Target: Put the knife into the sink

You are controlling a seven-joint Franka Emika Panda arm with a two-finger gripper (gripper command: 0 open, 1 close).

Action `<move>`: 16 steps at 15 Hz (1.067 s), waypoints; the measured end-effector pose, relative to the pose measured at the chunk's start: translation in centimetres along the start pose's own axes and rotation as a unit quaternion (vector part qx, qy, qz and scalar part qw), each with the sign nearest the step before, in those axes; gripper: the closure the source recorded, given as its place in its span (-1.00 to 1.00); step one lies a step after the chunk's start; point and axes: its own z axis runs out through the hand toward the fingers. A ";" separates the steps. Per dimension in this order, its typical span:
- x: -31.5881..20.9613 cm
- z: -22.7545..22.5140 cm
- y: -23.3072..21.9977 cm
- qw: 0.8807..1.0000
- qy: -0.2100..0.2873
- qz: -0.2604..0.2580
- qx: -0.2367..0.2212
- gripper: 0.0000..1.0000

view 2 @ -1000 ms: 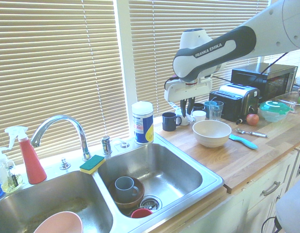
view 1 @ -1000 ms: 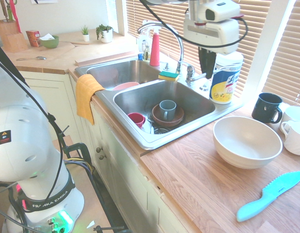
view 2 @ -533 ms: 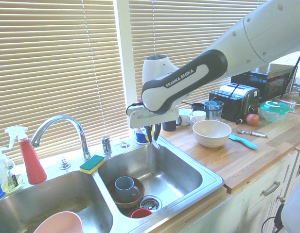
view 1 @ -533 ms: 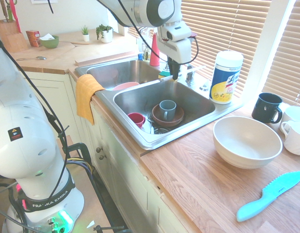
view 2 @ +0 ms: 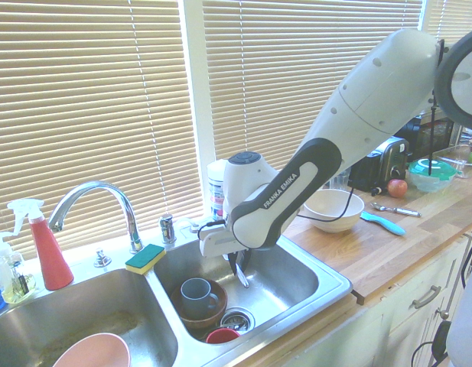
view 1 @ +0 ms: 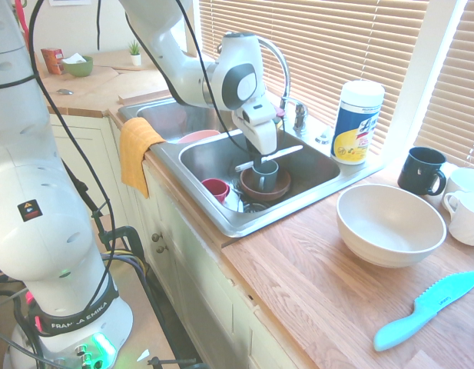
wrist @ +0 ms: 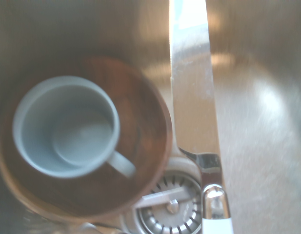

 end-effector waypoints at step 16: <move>-0.5 14.3 2.1 0.998 -0.049 0.024 -0.042 1.00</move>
